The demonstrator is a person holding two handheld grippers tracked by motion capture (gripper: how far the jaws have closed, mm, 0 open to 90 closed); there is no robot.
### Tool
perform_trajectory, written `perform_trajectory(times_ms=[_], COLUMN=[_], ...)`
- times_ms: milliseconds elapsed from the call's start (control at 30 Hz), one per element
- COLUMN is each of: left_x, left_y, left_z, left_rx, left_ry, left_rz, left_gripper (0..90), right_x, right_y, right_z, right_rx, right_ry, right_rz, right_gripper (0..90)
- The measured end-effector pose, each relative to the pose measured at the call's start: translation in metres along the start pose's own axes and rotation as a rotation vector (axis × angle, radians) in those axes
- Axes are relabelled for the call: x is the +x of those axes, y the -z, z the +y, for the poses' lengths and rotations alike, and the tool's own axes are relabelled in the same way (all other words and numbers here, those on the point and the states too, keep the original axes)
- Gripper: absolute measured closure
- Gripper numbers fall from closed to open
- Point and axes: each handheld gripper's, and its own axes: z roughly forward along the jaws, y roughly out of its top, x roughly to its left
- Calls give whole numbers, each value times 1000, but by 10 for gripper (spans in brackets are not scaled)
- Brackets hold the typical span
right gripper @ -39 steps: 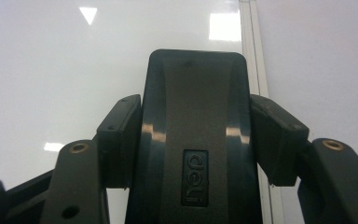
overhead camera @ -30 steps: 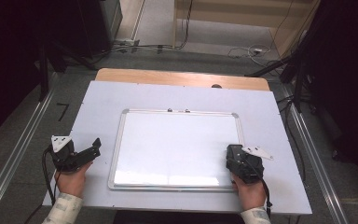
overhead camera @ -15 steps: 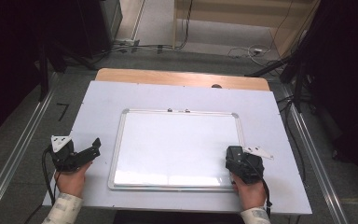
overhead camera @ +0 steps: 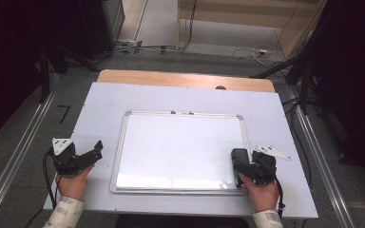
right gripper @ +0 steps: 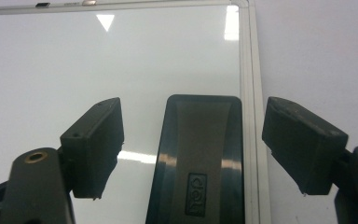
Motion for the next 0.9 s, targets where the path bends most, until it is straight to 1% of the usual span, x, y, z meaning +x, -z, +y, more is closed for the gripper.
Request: perform_trajectory(times_ms=[267,500,700,900], left_x=[0,0,0,0], left_y=[0,0,0,0], left_z=[0,0,0,0], left_rx=[2,0,0,0], left_ry=[-3,-2,-1,-2], left_rz=[2,2,1,2], left_gripper=[33,33,33,33], right_x=[-6,-12,-18,-22], right_y=[0,1,1,4], right_z=[4,6,6,7], right_rx=[-6,-9,-11,-24], right_ry=[11,20,19,12], right_rz=[-11,-38,-56,-53], right_gripper=[196,196,196,195])
